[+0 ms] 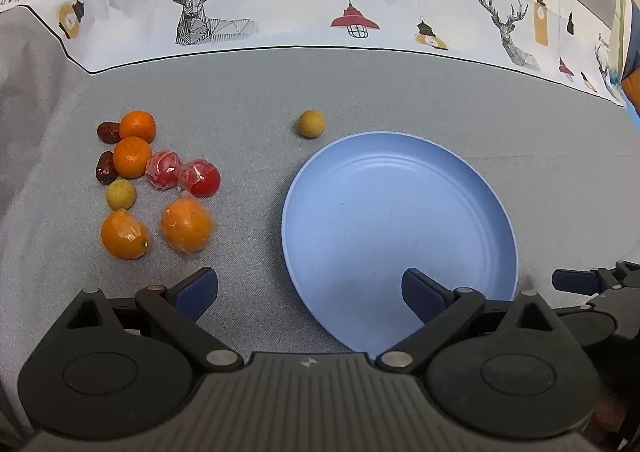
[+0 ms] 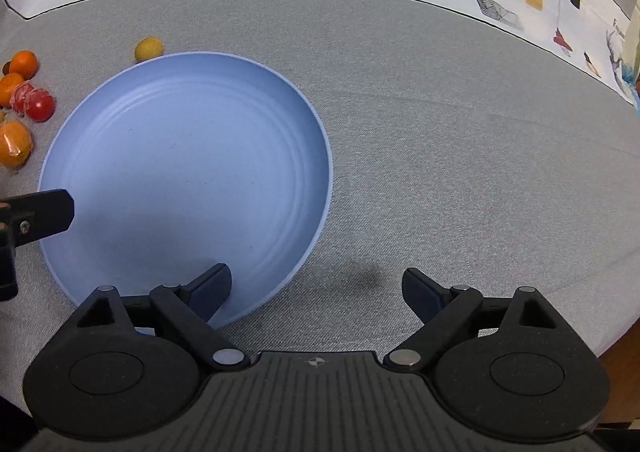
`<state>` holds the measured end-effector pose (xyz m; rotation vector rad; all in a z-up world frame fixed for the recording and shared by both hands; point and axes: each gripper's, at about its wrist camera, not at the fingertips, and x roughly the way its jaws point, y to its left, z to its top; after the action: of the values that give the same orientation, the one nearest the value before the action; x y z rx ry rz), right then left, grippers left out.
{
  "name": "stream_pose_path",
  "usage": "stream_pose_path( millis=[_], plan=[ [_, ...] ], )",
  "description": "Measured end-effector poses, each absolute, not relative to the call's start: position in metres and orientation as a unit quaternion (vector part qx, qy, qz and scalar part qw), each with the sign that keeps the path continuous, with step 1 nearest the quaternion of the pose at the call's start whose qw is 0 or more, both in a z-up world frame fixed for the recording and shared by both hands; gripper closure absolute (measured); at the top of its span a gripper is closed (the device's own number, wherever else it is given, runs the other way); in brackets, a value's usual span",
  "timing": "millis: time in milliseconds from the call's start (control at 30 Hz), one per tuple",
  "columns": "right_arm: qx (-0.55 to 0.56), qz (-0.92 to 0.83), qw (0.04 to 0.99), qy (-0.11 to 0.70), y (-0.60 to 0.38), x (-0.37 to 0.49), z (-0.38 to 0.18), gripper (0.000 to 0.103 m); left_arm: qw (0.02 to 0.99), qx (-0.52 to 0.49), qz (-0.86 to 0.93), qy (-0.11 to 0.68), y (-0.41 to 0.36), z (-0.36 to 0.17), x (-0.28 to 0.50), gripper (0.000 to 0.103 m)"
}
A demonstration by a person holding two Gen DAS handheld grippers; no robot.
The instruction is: Organize fruits
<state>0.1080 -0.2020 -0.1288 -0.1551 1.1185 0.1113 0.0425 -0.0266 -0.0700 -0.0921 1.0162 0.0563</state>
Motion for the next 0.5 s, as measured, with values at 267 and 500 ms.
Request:
stream_pose_path(
  millis=[267,500],
  plan=[
    [-0.077,0.077,0.84,0.531,-0.196,0.1045,-0.1259,0.017,0.871,-0.043,0.029,0.489,-0.0263,-0.0715,0.0439,0.003],
    [-0.089,0.083,0.84,0.528,-0.1956,0.1056,-0.122,0.021,0.87,-0.043,0.028,0.491,-0.026,-0.0718,0.0447,0.003]
  ],
)
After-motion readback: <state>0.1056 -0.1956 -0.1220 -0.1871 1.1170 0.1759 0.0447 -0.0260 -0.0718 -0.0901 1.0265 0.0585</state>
